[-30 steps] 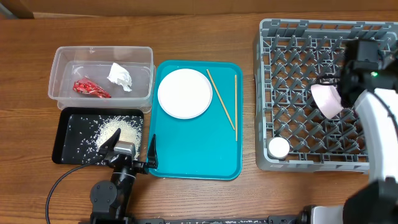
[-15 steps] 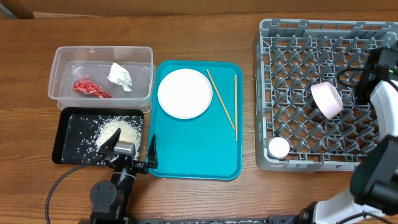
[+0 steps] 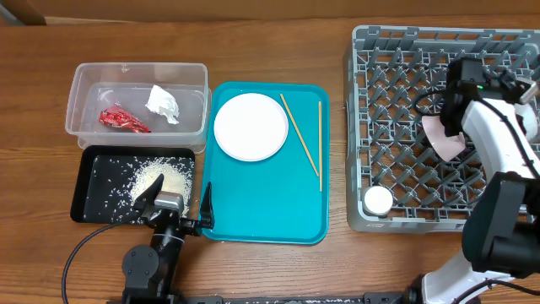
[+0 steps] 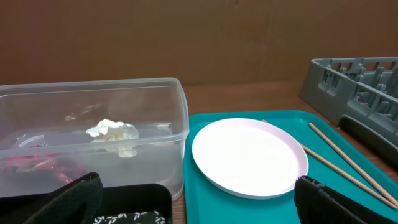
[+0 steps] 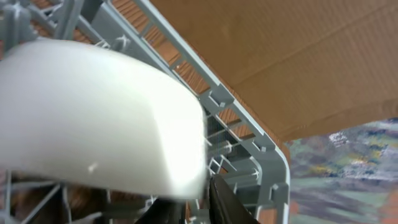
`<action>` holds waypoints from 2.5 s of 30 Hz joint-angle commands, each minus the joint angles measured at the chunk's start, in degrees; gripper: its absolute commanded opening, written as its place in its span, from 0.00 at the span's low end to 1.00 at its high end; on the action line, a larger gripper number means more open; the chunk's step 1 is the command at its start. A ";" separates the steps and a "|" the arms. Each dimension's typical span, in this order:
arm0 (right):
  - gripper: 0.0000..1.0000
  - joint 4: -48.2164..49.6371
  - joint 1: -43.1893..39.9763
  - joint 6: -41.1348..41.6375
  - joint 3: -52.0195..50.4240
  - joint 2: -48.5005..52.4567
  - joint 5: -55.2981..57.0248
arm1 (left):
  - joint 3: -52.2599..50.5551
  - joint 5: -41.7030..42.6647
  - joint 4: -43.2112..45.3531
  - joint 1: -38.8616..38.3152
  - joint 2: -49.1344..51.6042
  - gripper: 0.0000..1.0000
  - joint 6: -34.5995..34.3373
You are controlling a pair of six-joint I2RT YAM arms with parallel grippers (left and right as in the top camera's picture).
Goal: Sort waste into correct bins and load items into the dishwasher
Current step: 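Reach the right gripper to the wooden chopsticks and pinch them, then carry the chopsticks right and drop them into the dish rack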
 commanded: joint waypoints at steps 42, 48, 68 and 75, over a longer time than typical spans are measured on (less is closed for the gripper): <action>0.34 7.48 40.61 -10.78 4.37 11.58 -59.65 | -0.52 0.04 0.28 0.26 -0.44 1.00 -0.37; 0.28 8.74 40.61 -11.02 4.15 14.45 -60.00 | -0.52 0.04 0.28 0.26 -0.44 1.00 -0.37; 0.04 0.35 36.87 -8.63 11.41 -9.70 -45.24 | -0.52 0.04 0.26 0.26 -0.44 1.00 -0.37; 0.04 -1.53 27.52 -12.15 8.59 -8.09 -48.13 | -0.52 0.04 0.28 0.26 -0.44 1.00 -0.37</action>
